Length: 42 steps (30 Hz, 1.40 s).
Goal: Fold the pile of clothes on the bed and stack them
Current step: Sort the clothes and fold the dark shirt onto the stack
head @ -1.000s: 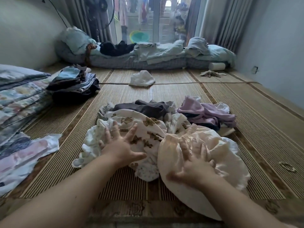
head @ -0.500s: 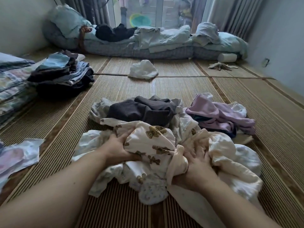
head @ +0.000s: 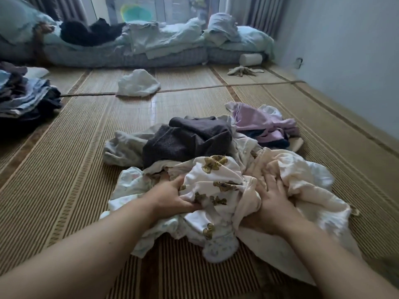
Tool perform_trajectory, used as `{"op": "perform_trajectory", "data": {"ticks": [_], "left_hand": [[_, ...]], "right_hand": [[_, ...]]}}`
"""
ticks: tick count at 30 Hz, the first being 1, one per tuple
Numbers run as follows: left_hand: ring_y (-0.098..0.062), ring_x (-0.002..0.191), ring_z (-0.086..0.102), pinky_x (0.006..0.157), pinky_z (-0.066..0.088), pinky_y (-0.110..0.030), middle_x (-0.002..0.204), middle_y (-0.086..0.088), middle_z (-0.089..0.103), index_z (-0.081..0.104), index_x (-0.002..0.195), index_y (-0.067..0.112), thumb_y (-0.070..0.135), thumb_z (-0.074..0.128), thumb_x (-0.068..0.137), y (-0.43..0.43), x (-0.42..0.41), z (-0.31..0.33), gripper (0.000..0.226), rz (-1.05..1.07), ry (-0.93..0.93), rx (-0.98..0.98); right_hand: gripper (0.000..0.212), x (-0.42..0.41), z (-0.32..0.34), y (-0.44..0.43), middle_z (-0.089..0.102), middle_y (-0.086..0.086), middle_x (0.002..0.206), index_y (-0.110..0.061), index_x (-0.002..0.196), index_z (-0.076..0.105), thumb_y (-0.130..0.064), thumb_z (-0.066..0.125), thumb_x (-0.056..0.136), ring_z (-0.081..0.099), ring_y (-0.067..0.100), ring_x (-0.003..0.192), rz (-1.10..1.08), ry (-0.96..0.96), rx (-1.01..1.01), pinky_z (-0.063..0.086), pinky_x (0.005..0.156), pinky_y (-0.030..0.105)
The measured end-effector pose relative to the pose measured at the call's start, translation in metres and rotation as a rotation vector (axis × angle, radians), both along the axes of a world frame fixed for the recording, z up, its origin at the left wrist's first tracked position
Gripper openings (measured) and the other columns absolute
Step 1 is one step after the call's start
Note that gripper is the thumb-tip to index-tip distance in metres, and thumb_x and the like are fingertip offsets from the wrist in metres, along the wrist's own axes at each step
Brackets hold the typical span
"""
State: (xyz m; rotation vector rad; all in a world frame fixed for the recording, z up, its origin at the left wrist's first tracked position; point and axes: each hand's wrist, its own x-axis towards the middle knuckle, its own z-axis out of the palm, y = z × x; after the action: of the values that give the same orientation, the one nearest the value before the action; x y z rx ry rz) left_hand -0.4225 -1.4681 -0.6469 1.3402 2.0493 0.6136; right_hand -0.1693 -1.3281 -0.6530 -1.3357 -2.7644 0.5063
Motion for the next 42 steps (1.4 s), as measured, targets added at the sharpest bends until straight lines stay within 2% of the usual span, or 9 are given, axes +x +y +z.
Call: {"op": "perform_trajectory", "data": {"ticks": [12,16,21,29,32,34,38,40,42], "left_hand": [[-0.013,0.101,0.06,0.089,0.049,-0.029,0.114,0.013,0.065,0.038,0.133,0.05,0.081,0.066,0.047,0.066,0.111,0.004,0.096,-0.055,-0.014,-0.008],[-0.02,0.109,0.058,0.089,0.046,-0.029,0.126,0.004,0.061,0.031,0.14,0.045,0.08,0.065,0.046,0.073,0.138,0.008,0.106,-0.041,-0.062,-0.056],[-0.026,0.122,0.05,0.1,0.043,-0.03,0.142,-0.003,0.046,0.017,0.145,0.049,0.073,0.071,0.053,0.068,0.145,0.021,0.11,-0.148,-0.161,-0.1],[-0.012,0.108,0.056,0.083,0.049,-0.029,0.122,0.01,0.056,0.042,0.135,0.044,0.063,0.057,0.073,0.015,0.059,0.042,0.067,0.131,0.254,0.319],[-0.015,0.107,0.051,0.083,0.046,-0.028,0.109,0.009,0.049,0.043,0.136,0.044,0.059,0.058,0.077,0.006,0.017,0.034,0.063,0.201,0.259,0.324],[-0.017,0.115,0.049,0.092,0.046,-0.034,0.119,0.006,0.05,0.04,0.138,0.043,0.057,0.061,0.076,0.008,-0.002,0.029,0.067,0.196,0.233,0.298],[-0.016,0.116,0.054,0.097,0.049,-0.039,0.136,-0.001,0.052,0.033,0.143,0.039,0.047,0.07,0.077,0.027,-0.009,0.033,0.076,0.142,-0.084,0.337],[-0.018,0.112,0.059,0.093,0.052,-0.041,0.131,-0.004,0.057,0.034,0.145,0.027,0.04,0.072,0.078,0.044,0.0,0.042,0.078,0.196,-0.348,0.35],[-0.015,0.097,0.064,0.085,0.056,-0.038,0.117,-0.001,0.064,0.049,0.133,0.025,0.036,0.073,0.077,0.06,0.013,0.052,0.062,0.204,-0.327,0.31]], "right_hand": [[0.13,0.099,0.023,0.057,-0.04,-0.006,0.149,-0.048,0.146,-0.006,-0.091,0.05,0.037,-0.023,0.033,0.143,-0.108,-0.136,-0.014,0.007,0.116,0.058],[0.129,0.107,0.03,0.06,-0.023,-0.004,0.157,-0.045,0.148,0.011,-0.09,0.056,0.036,-0.008,0.032,0.146,-0.145,-0.149,0.081,0.016,0.116,0.055],[0.131,0.132,0.054,0.061,-0.003,-0.004,0.161,-0.029,0.153,0.006,-0.072,0.075,0.05,-0.003,0.022,0.148,-0.208,-0.077,0.056,0.008,0.119,0.046],[0.089,0.052,0.126,0.012,0.036,-0.002,0.151,-0.044,0.146,0.025,-0.03,0.067,0.069,0.03,0.005,0.128,0.097,0.179,0.087,0.025,0.103,0.026],[0.076,-0.015,0.129,0.009,0.037,0.001,0.151,-0.033,0.146,0.032,-0.046,0.057,0.076,0.03,0.018,0.138,0.082,0.232,0.238,0.027,0.113,0.045],[0.076,-0.053,0.128,0.021,0.031,0.004,0.153,-0.031,0.147,0.028,-0.057,0.054,0.081,0.027,0.026,0.14,-0.075,0.133,0.296,0.024,0.111,0.058],[0.098,-0.082,0.125,0.057,0.027,0.017,0.152,-0.019,0.149,0.015,-0.06,0.066,0.075,0.025,0.039,0.139,-0.486,-0.078,0.136,0.022,0.109,0.06],[0.077,-0.079,0.123,0.068,0.049,0.02,0.135,-0.006,0.136,0.04,-0.041,0.072,0.076,0.047,0.038,0.124,-0.512,-0.094,0.075,0.041,0.101,0.047],[0.028,-0.073,0.125,0.07,0.065,0.017,0.111,-0.009,0.104,0.064,-0.027,0.065,0.082,0.058,0.035,0.105,-0.412,-0.021,0.096,0.049,0.087,0.039]]}}
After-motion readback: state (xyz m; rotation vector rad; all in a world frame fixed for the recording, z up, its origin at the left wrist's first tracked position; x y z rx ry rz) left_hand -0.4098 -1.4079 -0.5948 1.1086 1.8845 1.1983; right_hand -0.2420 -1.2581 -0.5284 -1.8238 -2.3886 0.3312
